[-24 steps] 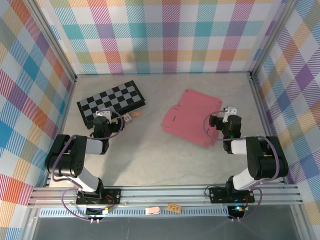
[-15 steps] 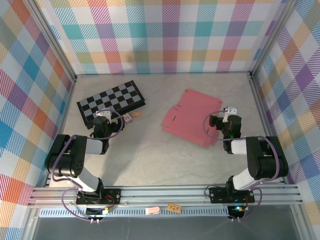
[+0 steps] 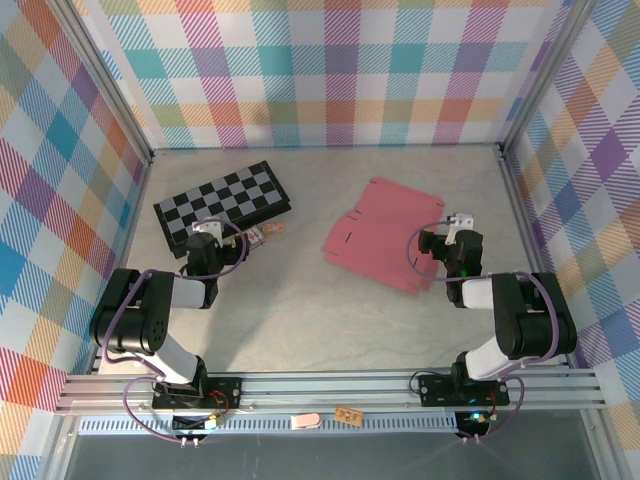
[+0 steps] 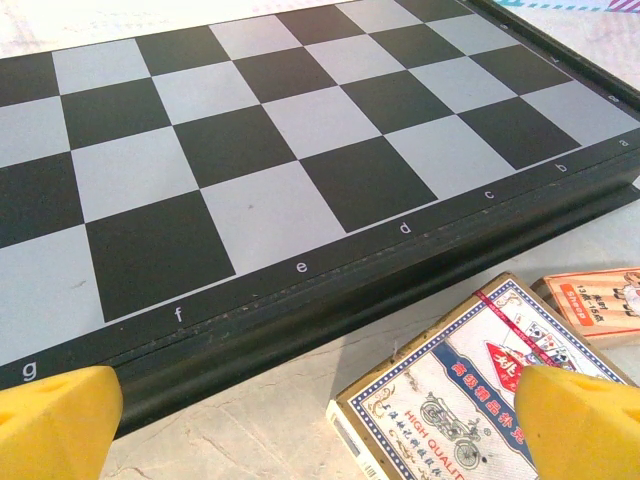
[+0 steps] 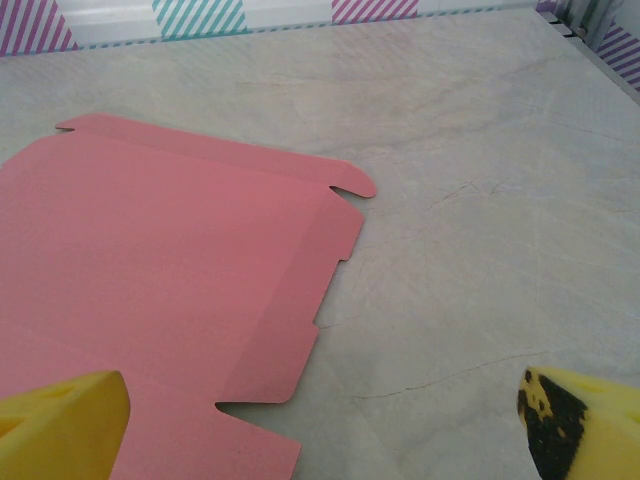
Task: Fold the paper box
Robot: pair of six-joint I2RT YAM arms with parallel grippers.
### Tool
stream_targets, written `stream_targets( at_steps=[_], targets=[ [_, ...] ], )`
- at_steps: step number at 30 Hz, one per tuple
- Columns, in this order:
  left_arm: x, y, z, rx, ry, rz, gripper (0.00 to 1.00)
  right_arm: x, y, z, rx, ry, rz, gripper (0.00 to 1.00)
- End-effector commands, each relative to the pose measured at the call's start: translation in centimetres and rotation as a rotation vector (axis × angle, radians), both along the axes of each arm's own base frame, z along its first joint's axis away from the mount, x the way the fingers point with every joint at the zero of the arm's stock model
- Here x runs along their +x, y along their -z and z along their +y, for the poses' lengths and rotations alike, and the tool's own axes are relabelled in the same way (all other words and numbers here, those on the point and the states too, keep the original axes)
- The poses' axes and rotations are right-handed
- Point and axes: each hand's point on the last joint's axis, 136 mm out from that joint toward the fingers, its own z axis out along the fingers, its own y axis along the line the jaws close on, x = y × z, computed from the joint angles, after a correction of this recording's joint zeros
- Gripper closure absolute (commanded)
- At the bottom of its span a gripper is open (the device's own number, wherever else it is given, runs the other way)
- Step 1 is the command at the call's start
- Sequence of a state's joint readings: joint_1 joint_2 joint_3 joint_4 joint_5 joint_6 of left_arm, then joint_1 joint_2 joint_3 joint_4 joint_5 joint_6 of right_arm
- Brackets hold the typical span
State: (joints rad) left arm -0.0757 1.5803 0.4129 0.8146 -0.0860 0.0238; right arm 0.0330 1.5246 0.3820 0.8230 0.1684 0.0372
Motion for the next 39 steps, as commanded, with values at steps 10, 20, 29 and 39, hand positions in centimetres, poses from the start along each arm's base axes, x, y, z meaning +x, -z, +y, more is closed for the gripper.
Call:
stream_targets(
  at_steps=[10, 20, 29, 39],
  targets=[
    [0.5, -0.9, 0.2, 0.0, 0.009, -0.033, 0.0, 0.6, -0.9, 0.2, 0.01, 0.003, -0.039, 0.01],
    [-0.2, -4.5, 1.2, 0.033, -0.079, -0.058, 0.0, -0.5, -3.0, 1.4, -0.06, -0.016, -0.113, 0.01],
    [-0.2, -14.3, 1.1, 0.046, -0.206, -0.215, 0.0, -1.3, -14.0, -1.1, -0.136, 0.156, -0.254, 0.01],
    [-2.3, -22.1, 1.5, -0.391, -0.559, -0.005, 0.0, -5.0, -31.3, -2.3, 0.31, 0.347, -0.063, 0.01]
  ],
)
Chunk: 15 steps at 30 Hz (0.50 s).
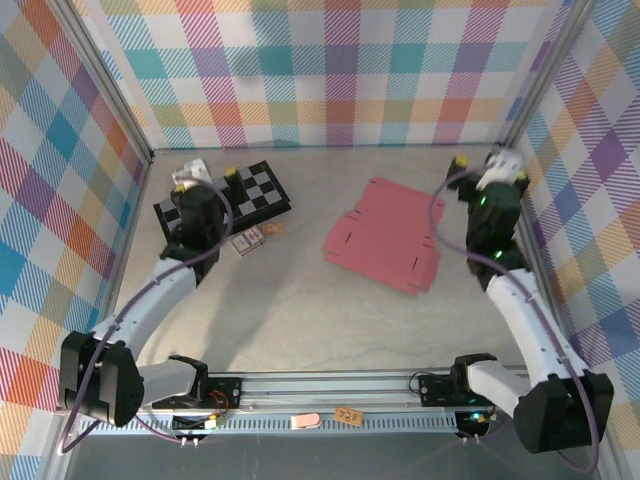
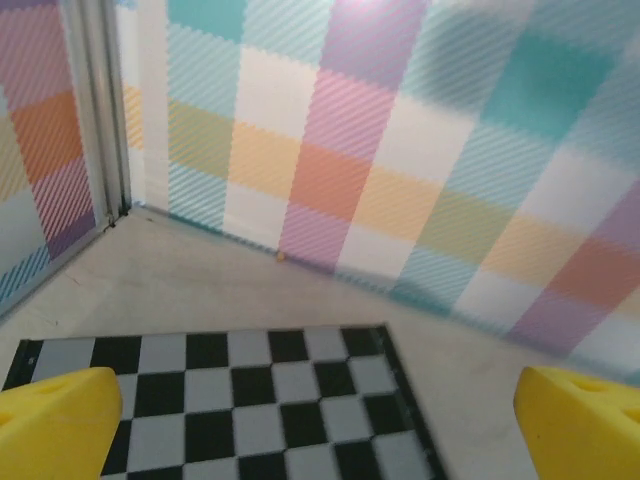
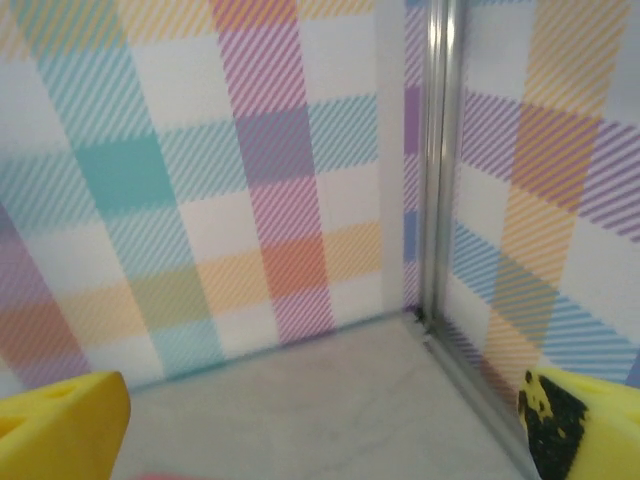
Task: Fold the paper box
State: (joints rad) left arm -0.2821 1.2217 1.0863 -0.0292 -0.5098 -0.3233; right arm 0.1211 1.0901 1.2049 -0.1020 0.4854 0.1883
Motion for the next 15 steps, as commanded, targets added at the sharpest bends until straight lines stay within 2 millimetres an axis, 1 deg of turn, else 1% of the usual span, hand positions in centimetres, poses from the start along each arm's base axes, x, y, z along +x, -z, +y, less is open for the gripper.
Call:
stream_targets(
  at_steps=[1, 2, 3, 4, 5, 6, 7, 8, 11, 12, 13, 14, 15],
  targets=[
    [-2.2, 4.9, 1.8, -0.374, -0.106, 0.262, 0.0, -3.9, 3.3, -0.1, 0.38, 0.078, 0.324, 0.01],
    [-1.4, 5.6, 0.0, -0.482, -0.012, 0.274, 0.07, -4.0, 4.0, 0.4, 0.455, 0.06, 0.36, 0.01],
    [-1.1, 6.1, -1.8, -0.57, 0.057, 0.289, 0.13, -3.7, 4.2, 2.3, 0.5, -0.06, 0.393, 0.01],
    [-1.2, 6.6, -3.7, -0.648, 0.112, 0.317, 0.19, -3.7, 4.2, 3.8, 0.528, -0.144, 0.414, 0.01],
    [-1.6, 7.3, -5.5, -0.701, 0.152, 0.357, 0.22, -3.9, 4.7, 5.4, 0.58, -0.21, 0.448, 0.01],
    [-2.4, 8.2, -7.4, -0.764, 0.186, 0.41, 0.25, -4.4, 5.5, 6.1, 0.627, -0.23, 0.486, 0.01],
    [-3.4, 9.1, -9.7, -0.799, 0.23, 0.467, 0.27, -5.0, 6.9, 6.8, 0.682, -0.235, 0.541, 0.04],
    [-4.7, 10.3, -12.2, -0.833, 0.274, 0.532, 0.28, -5.7, 8.0, 7.7, 0.731, -0.256, 0.587, 0.13],
    [-9.0, 13.8, -18.4, -0.861, 0.362, 0.704, 0.3, -7.5, 11.0, 9.8, 0.819, -0.32, 0.691, 0.19],
    [-10.2, 14.8, -20.1, -0.859, 0.381, 0.739, 0.3, -8.3, 11.8, 10.2, 0.842, -0.331, 0.704, 0.2],
    [-10.9, 15.6, -21.1, -0.869, 0.384, 0.753, 0.31, -8.8, 12.5, 10.5, 0.862, -0.341, 0.715, 0.21],
    [-11.5, 16.5, -22.3, -0.892, 0.387, 0.756, 0.33, -9.3, 13.2, 10.8, 0.887, -0.354, 0.719, 0.21],
    [-11.6, 17.0, -23.4, -0.938, 0.394, 0.734, 0.34, -9.7, 13.8, 11.3, 0.915, -0.376, 0.722, 0.22]
  ],
)
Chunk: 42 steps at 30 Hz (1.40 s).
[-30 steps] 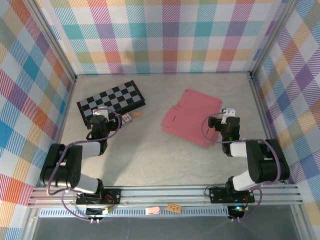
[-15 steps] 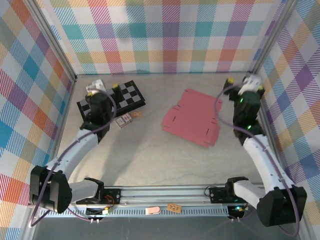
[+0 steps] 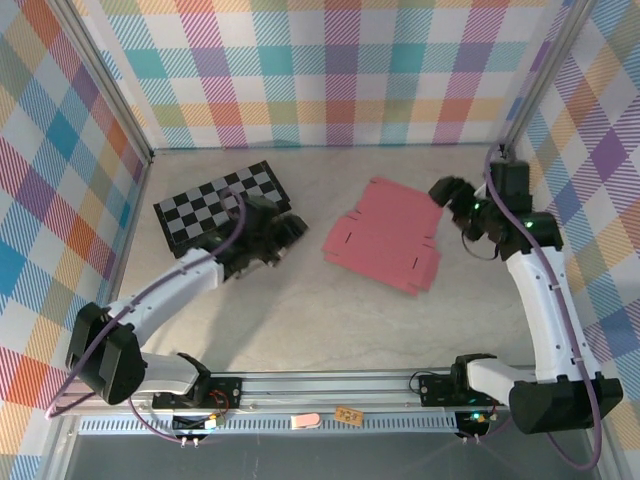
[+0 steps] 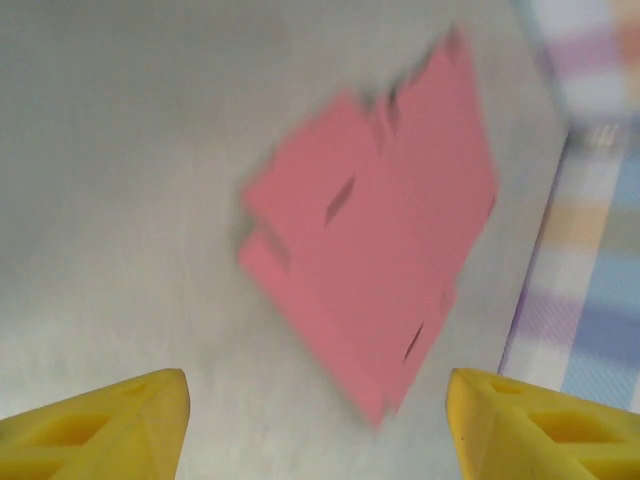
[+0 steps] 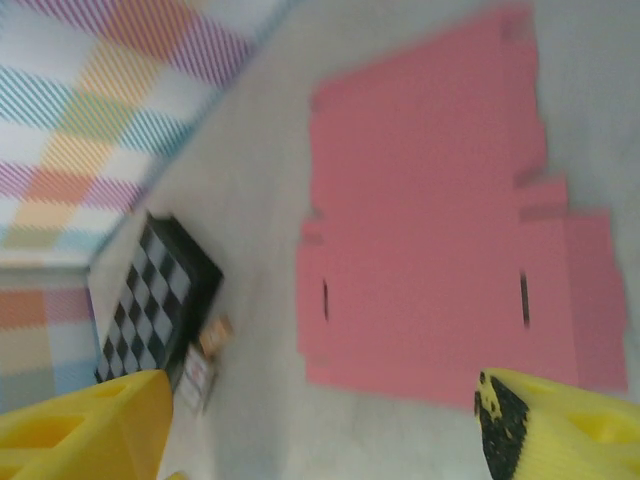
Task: Fold the paper box
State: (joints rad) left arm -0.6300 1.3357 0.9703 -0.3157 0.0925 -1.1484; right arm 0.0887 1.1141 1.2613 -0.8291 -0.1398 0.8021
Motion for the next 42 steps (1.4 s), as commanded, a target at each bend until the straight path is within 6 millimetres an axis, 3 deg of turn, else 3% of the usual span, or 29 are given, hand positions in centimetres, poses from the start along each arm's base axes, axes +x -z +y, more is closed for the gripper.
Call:
stream_targets(
  at_steps=[1, 6, 12, 17, 31, 38, 42],
  targets=[
    [-1.3, 1.4, -3.2, -0.178, -0.066, 0.08, 0.34, -3.3, 0.4, 3.0, 0.209, -0.068, 0.036, 0.23],
    [0.3, 3.9, -6.5, -0.315, -0.095, 0.073, 0.42, -4.1, 2.4, 4.5, 0.346, -0.086, 0.05, 0.27],
    [1.5, 7.0, -8.8, -0.359, -0.087, 0.077, 0.51, -5.0, 3.7, 4.9, 0.395, -0.089, 0.077, 0.3],
    [1.5, 9.7, -8.7, -0.364, -0.118, 0.102, 0.54, -5.3, 4.0, 5.2, 0.419, -0.095, 0.081, 0.31],
    [2.7, 12.2, -10.6, -0.42, -0.134, 0.067, 0.62, -4.9, 4.8, 5.7, 0.445, -0.104, 0.123, 0.31],
    [4.1, 12.1, -11.3, -0.456, -0.149, 0.015, 0.7, -5.1, 5.0, 5.7, 0.447, -0.104, 0.129, 0.31],
    [4.5, 12.0, -11.5, -0.467, -0.154, -0.004, 0.83, -5.3, 5.0, 5.6, 0.444, -0.097, 0.131, 0.31]
  ],
)
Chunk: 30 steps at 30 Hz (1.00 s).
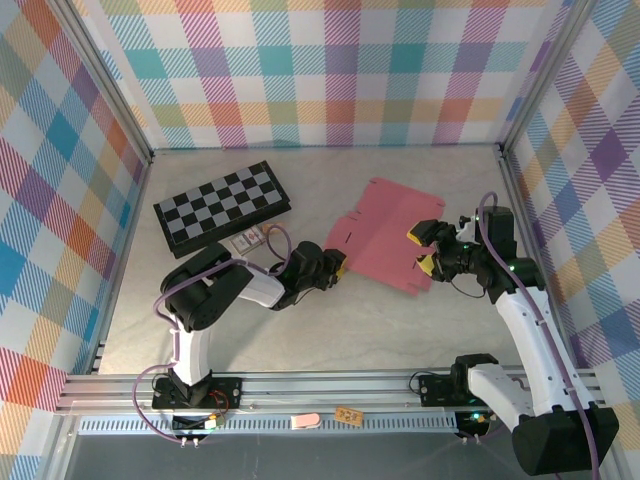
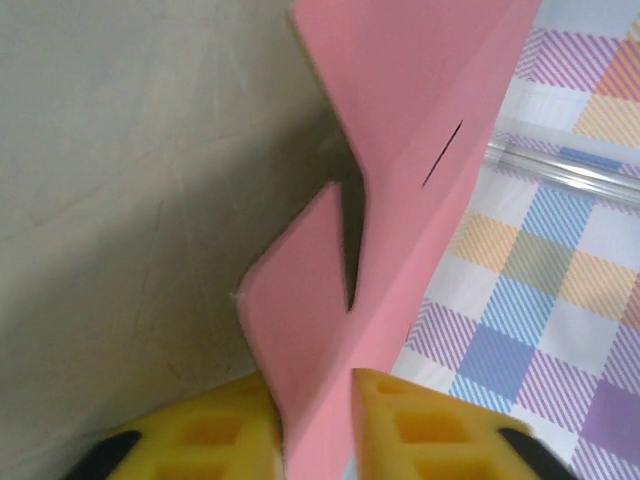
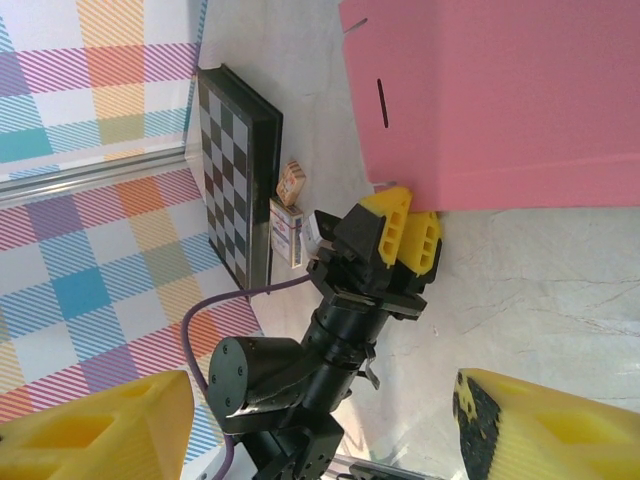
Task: Fold the paper box
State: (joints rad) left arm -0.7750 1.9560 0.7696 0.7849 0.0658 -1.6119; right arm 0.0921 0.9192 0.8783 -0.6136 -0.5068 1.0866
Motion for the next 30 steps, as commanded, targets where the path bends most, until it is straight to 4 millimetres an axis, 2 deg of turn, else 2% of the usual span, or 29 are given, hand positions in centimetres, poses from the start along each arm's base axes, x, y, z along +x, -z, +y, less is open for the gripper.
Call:
stream_targets(
  at_steps=[1, 3, 4, 7, 9, 10, 13, 16, 20, 26, 30],
  targets=[
    [0.9, -1.0, -0.8, -0.035, -0.017, -0.055, 0.86, -0.4, 0.0, 0.2, 0.015, -0.007, 0.002, 0.31],
    [1.0, -1.5, -0.7, -0.045, -0.029, -0.074, 0.98, -0.5, 0.2, 0.2, 0.014, -0.002, 0.008, 0.31],
    [1.1, -1.8, -0.8, -0.049, -0.032, -0.084, 1.0, -0.5, 0.2, 0.1, 0.017, 0.004, 0.012, 0.31],
    [1.5, -4.3, -1.2, -0.081, -0.058, -0.137, 1.0, -1.2, 1.9, -0.3, 0.036, 0.073, 0.108, 0.35],
    [1.9, -6.8, -1.6, -0.106, -0.081, -0.178, 1.0, -2.6, 4.0, -1.3, 0.028, 0.174, 0.247, 0.39],
    [2.0, -7.9, -1.8, -0.111, -0.094, -0.188, 1.0, -3.0, 4.3, -1.5, 0.039, 0.222, 0.274, 0.42],
    [1.9, -11.1, -2.4, -0.108, -0.127, -0.214, 1.0, -2.5, 3.7, -1.6, 0.102, 0.377, 0.216, 0.49],
    [1.9, -13.6, -3.2, -0.139, -0.155, -0.22, 1.0, -1.8, 3.2, -1.0, 0.159, 0.478, 0.19, 0.51],
    [1.5, -15.1, -4.2, -0.142, -0.166, -0.217, 1.0, -0.5, 2.6, 0.3, 0.182, 0.516, 0.155, 0.47],
    [0.8, -16.2, -4.8, -0.136, -0.165, -0.223, 1.0, 2.4, 1.2, -0.3, 0.177, 0.622, 0.069, 0.42],
    [0.5, -16.8, -4.8, -0.133, -0.171, -0.227, 1.0, 3.9, 1.4, -0.1, 0.148, 0.639, 0.059, 0.43]
  ],
)
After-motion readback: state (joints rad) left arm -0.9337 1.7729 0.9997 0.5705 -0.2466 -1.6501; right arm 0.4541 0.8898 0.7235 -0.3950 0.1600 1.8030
